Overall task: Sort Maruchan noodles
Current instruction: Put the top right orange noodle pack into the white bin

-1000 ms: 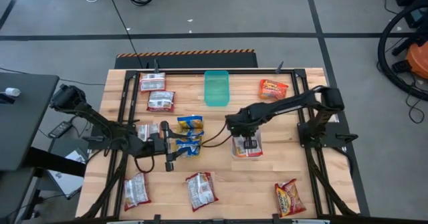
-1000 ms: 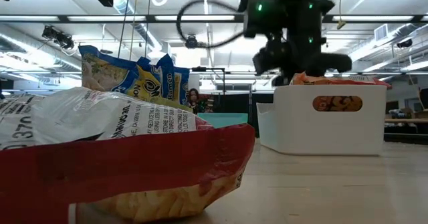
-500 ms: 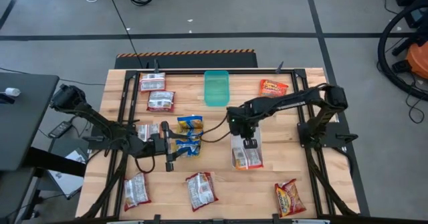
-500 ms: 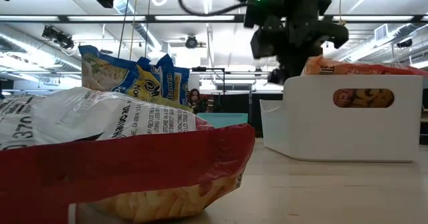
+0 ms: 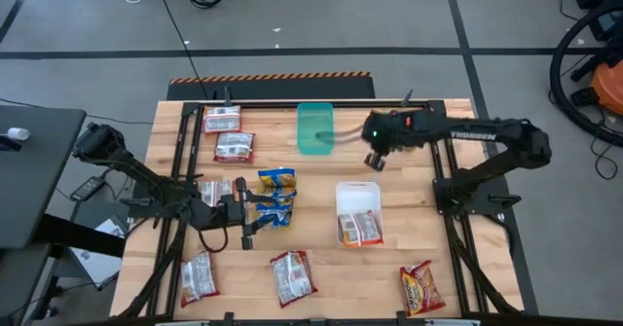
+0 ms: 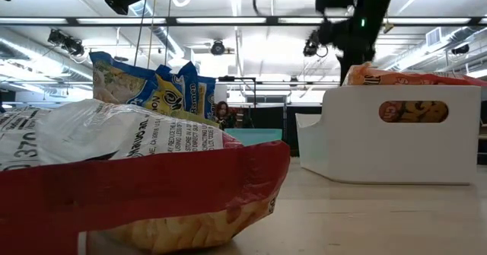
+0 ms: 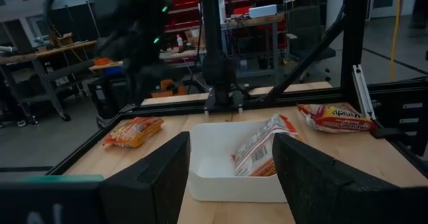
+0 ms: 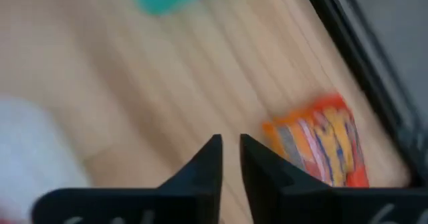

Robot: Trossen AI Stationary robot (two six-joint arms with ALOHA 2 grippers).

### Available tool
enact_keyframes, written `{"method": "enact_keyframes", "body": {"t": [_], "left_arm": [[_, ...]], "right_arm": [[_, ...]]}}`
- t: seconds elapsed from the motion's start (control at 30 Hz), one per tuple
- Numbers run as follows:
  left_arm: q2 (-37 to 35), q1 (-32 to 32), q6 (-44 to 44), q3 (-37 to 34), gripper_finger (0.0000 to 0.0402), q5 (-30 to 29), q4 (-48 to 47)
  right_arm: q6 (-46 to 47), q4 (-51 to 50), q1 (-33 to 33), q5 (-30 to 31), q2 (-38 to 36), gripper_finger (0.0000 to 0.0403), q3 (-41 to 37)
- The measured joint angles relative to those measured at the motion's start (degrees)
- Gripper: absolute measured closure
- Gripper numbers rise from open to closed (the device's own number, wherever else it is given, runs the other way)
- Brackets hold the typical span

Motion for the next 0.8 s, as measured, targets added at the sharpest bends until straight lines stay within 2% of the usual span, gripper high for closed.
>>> {"method": "enact_keyframes", "body": {"t": [0.1, 0.2, 0.4, 0.57, 0.8], "left_arm": [[0.0, 0.0, 0.0, 0.0, 0.0185, 0.0, 0.1], [0.0, 0.0, 0.0, 0.0, 0.0185, 0.0, 0.4], [0.0, 0.0, 0.0, 0.0, 0.0185, 0.0, 0.4], [0.0, -0.1, 0.0, 0.0, 0.0185, 0.0, -0.1], [0.0, -0.1, -0.1, 0.0, 0.0185, 0.0, -0.6]], "right_arm": [[3.1, 1.3, -7.0, 0.3, 2.9, 0.0309, -2.1], [2.5, 4.5, -12.1, 0.7, 7.8, 0.0271, -2.2], [4.9, 7.4, -17.1, 4.9, 19.8, 0.0217, 2.9], [9.2, 5.3, -18.7, 7.0, 27.2, 0.0218, 6.0], [12.5, 3.0, -18.8, 12.5, 32.5, 0.0240, 6.3]]}}
